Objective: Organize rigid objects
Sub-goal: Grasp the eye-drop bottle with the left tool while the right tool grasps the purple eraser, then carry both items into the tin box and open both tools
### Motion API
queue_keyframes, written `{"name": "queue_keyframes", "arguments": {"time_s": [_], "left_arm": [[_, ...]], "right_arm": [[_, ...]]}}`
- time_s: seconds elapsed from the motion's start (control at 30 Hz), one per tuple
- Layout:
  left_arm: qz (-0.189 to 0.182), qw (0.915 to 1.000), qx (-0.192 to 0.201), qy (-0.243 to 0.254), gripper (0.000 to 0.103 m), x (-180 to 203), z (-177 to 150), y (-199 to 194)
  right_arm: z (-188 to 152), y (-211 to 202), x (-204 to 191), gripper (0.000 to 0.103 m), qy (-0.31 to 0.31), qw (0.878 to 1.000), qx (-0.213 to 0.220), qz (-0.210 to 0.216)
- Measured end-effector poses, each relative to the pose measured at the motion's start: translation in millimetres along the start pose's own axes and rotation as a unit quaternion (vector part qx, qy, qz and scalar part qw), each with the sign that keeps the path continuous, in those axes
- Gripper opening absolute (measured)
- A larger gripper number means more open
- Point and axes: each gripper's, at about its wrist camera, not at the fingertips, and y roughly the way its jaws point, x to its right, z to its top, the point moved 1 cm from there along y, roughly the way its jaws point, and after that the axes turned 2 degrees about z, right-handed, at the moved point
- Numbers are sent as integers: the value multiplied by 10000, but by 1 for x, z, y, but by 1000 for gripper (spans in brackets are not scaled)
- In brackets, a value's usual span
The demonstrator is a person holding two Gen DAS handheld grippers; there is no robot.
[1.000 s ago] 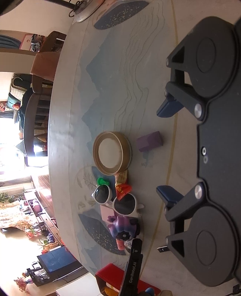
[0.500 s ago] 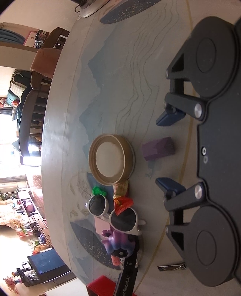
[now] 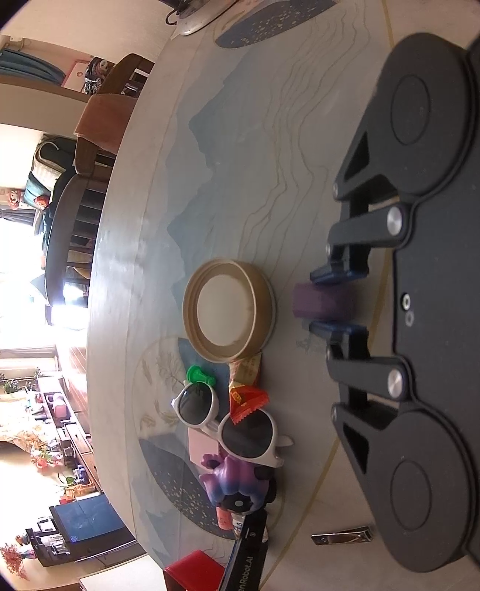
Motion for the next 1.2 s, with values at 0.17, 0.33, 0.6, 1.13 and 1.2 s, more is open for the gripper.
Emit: {"name": "queue_keyframes", "arguments": {"time_s": [0.17,0.33,0.6,1.13,1.2], "left_arm": [[-3,10000,-53,-49,52,-5,-5,-3],[-21,9999,-79,-76,52,-12,-12,-8],[-150,9996,-61,-210,52,-30,-25,-26],[-458,9978,323,-368,52,-75,-33,-88],[-445,9976,387,-360,52,-83,-32,-95]], "right_arm": [[-5,-9,-3,20,73,9999,36,65],[-9,-23,-10,20,125,9998,62,166],[-9,-47,-34,20,196,9984,106,511],[19,-91,-109,20,-24,9939,354,1042],[24,-94,-120,20,-68,9935,377,1070]]}}
